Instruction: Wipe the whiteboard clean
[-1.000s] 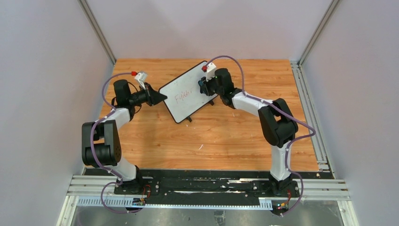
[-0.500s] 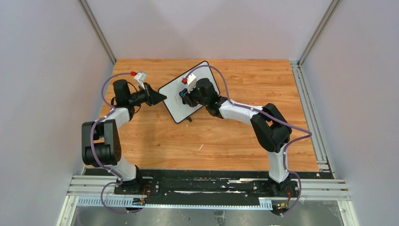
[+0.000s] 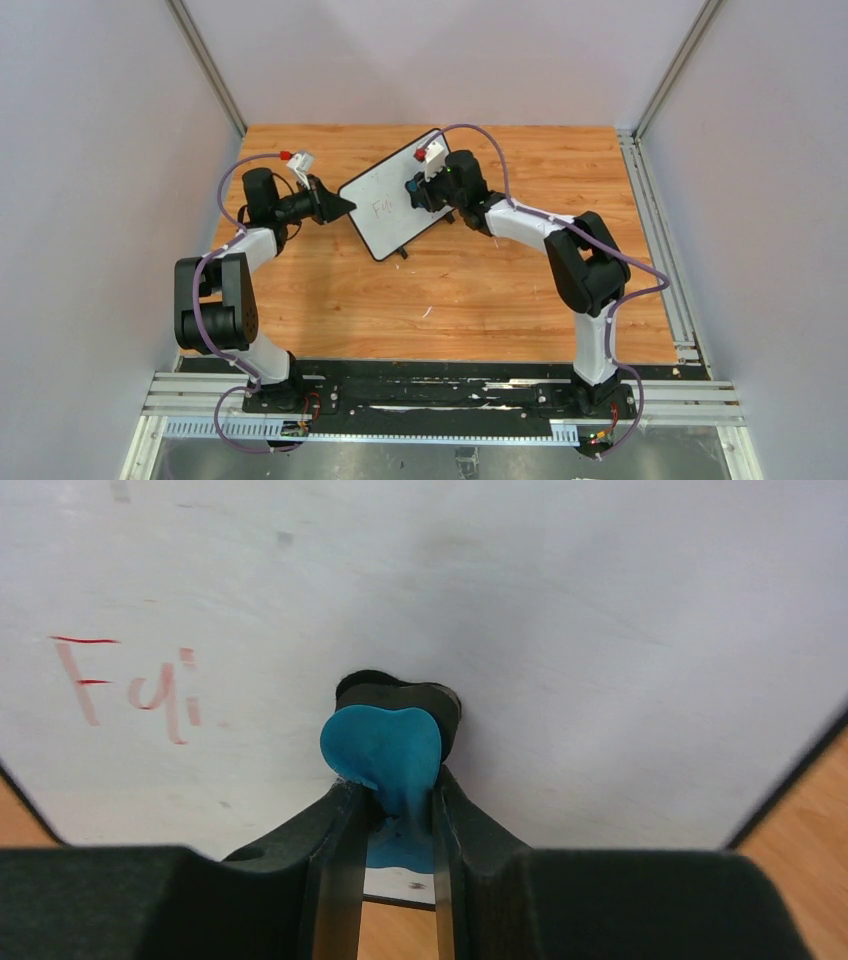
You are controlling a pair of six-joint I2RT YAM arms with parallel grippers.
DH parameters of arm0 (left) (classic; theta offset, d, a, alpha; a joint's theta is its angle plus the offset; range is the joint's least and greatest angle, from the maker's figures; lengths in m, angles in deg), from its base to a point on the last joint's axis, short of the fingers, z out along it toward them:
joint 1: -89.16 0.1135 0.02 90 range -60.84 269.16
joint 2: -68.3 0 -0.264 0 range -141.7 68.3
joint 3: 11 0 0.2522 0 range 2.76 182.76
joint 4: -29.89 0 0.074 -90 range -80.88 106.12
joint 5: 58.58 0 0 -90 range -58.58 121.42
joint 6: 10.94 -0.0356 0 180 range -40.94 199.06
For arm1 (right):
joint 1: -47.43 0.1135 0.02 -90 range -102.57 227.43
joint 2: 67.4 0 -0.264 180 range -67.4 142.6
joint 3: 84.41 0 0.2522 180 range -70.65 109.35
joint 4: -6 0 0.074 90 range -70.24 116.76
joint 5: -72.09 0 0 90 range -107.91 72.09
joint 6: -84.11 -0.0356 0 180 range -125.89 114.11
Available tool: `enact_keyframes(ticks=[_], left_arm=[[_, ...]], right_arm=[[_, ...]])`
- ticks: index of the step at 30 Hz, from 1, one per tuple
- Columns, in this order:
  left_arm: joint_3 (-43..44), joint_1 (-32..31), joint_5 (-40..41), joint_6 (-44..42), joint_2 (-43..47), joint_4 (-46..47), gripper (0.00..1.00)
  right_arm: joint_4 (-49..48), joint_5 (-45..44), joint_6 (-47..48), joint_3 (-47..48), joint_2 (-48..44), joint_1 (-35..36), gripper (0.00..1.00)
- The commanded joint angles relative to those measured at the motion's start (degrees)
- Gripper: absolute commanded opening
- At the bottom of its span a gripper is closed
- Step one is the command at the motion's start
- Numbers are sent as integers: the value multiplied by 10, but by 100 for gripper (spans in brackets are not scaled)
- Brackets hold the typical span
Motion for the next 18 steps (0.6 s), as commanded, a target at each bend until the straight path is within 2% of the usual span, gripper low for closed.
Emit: enact_keyframes(ticks=[1, 8, 18], left_arm=[[5, -2, 14, -57, -8, -28, 0], [6, -2, 16, -59, -10, -32, 0], [6, -2, 17, -61, -8, -35, 0]], right_arm=[[17, -37, 21, 16, 10, -67, 1], [22, -14, 8, 27, 8, -67, 1], [17, -9, 4, 32, 9, 24, 1]])
